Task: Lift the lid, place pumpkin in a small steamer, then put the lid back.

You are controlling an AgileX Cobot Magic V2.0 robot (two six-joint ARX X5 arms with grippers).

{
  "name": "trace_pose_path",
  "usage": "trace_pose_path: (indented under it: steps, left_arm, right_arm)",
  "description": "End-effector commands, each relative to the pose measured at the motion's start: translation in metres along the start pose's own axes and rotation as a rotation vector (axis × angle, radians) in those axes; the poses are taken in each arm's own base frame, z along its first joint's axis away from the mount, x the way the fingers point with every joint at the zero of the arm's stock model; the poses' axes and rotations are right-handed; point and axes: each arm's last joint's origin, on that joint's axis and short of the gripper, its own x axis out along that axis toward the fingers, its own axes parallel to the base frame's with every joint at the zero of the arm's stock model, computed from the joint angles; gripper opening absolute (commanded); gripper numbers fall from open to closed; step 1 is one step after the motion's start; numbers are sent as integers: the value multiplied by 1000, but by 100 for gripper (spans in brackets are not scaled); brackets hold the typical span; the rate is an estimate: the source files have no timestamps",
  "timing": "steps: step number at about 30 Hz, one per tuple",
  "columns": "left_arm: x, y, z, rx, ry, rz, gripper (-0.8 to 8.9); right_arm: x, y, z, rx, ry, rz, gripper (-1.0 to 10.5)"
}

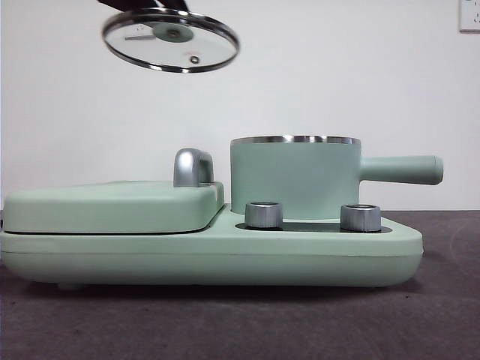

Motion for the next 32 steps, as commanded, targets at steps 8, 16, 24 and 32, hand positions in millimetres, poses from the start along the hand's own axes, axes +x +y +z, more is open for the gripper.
trace_pose_path:
  steps: [8,16,24,32]
  left_arm:
    - [38,-33,12,81,-66,-111,77]
    - [78,-57,10,186,-98,-176,21]
    - [107,-65,4,250,-114,-197,19]
    - [126,-65,-4,248,-99,-224,15]
  right_arm:
    - [-33,-3,-60,23,-194,32,486]
    - [-41,-3,-66,22,-234,43,486]
    - [-41,-3,-66,43,-234,44,486]
    - [-41,-3,-66,50,-234,45,486]
